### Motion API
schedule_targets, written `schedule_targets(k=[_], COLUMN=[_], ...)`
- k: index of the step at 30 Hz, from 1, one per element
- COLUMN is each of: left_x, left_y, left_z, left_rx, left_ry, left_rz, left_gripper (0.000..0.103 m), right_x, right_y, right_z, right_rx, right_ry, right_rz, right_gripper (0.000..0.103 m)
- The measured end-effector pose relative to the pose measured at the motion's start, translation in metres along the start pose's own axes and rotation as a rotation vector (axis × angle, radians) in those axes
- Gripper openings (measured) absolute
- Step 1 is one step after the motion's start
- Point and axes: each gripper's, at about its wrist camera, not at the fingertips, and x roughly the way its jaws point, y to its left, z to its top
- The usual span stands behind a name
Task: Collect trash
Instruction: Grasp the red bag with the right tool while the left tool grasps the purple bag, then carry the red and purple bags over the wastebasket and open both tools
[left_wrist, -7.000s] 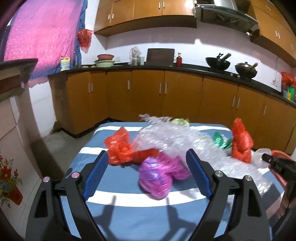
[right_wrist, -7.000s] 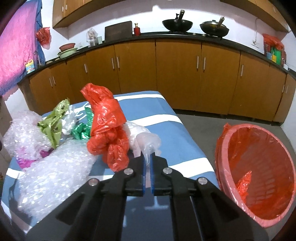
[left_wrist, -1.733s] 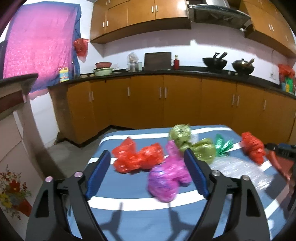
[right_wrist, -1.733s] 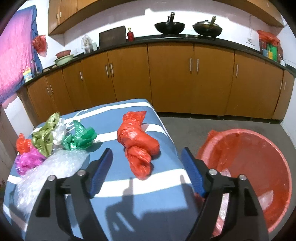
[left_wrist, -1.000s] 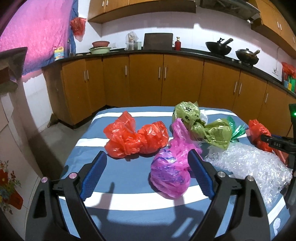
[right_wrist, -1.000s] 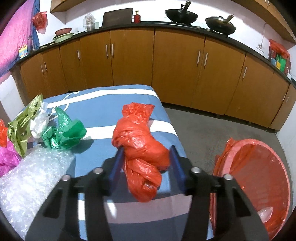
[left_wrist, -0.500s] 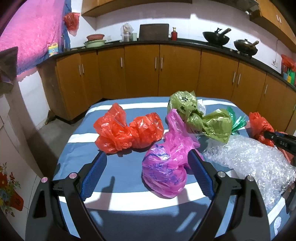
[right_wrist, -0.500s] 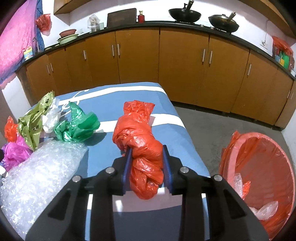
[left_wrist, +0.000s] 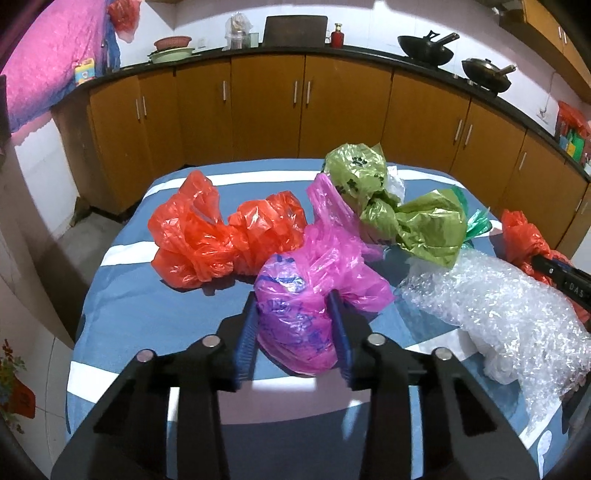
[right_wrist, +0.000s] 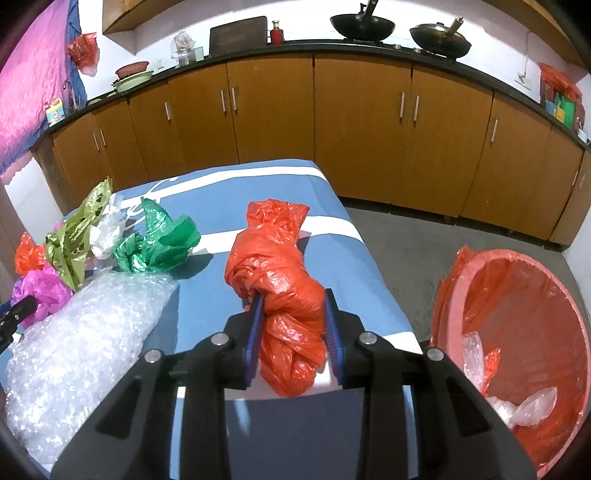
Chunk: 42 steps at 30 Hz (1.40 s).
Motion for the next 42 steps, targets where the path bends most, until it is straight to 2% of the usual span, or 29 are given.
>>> schedule_targets(k=[4,15,28,37,42], left_x=[-0.007,-0.048,-0.103,-0.138,-0.146], left_y=[0.002,0.003,0.002,-0.028,-0.064], left_z=[-0.001,0.0,0.019,0.037,0.043], left_rx=[-0.003,-0.027,-0.026,-0.005,0.025], left_ry=[-0.021,-0.1,-0.203,-0.278,-0.3], left_rz=[-0.001,0.016,0.027,-0.019,-0.078], left_gripper=[0.03,0.029,0.029,0.029,0.029], right_x=[-0.005,-0.042,-0.103,-0.15,-0.17], right_y=[-0.002,-0.012,-0.018,-0.043,-0.072], right_z=[-0.002,-0.006,0.004,0.01,0.007], right_rx=[0.007,0.07,0.082,0.099,0.126], right_ry=[0.0,-0.029,-0.124,-0.204,-0.234], right_rz=[0.001,0.044,0.086,0.077,0.041], right_gripper=[0.031,0.03,0.03,0.03,0.03])
